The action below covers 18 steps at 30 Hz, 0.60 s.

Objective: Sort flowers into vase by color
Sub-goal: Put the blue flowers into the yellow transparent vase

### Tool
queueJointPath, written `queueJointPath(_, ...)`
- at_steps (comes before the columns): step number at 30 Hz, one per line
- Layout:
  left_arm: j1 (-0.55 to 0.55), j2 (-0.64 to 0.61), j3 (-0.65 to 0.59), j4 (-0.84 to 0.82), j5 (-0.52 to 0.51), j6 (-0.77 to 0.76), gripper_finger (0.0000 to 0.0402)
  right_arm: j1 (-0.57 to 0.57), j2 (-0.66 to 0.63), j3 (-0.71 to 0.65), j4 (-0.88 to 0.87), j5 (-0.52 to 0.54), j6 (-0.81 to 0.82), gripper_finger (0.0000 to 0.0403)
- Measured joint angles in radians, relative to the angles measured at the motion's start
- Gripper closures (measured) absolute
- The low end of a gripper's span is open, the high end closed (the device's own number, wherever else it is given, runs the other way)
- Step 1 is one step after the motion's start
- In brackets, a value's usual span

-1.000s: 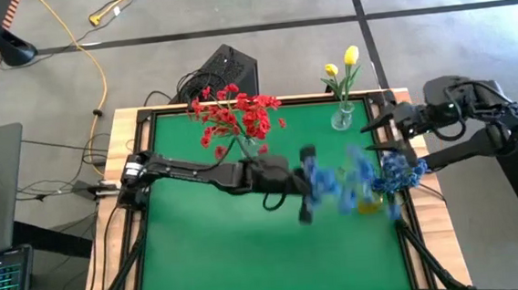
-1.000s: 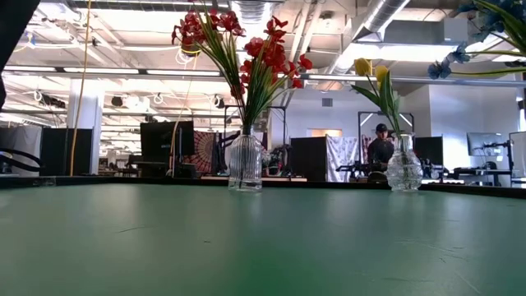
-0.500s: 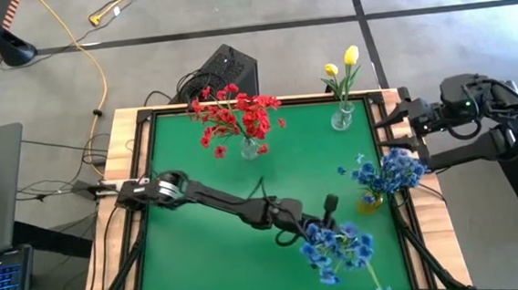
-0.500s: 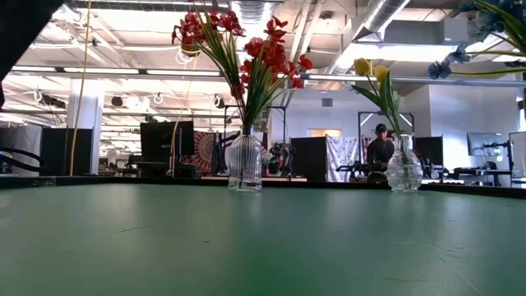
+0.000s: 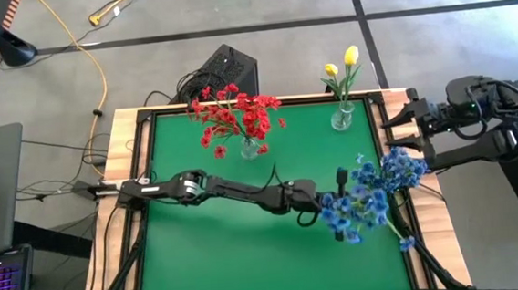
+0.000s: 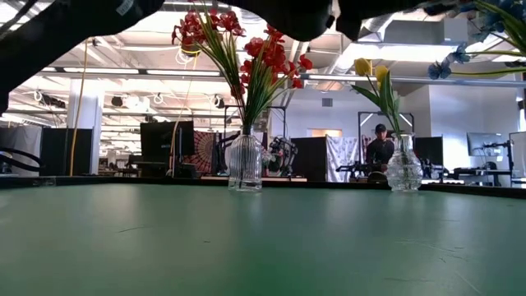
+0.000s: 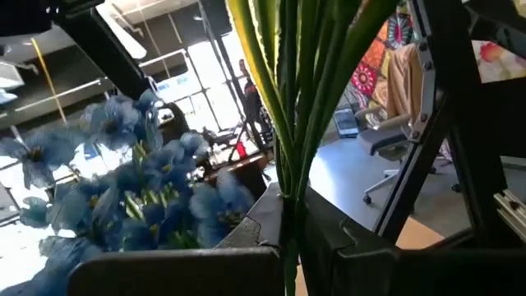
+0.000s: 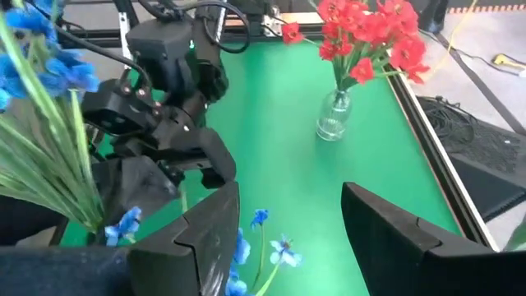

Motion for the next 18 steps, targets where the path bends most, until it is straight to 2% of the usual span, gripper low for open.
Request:
queueJointPath(5,0.027,0.002,0.000,-0.045,0.032,-0.049,0.0401,0.000,-0.025,0.000,-0.008,0.007,0.013,0.0164)
queueJointPath(13,0.041,0.003,0.000,-0.044,0.036,-0.045,0.0401,0.000,-0.055,-0.002,-0.007,0.010,0.027,0.0164)
queueJointPath(18,0.047,0.003,0.000,-0.051,0.037,-0.043,0.0401,0.000,-0.127,-0.081,-0.020,0.021,0.120,0.0164)
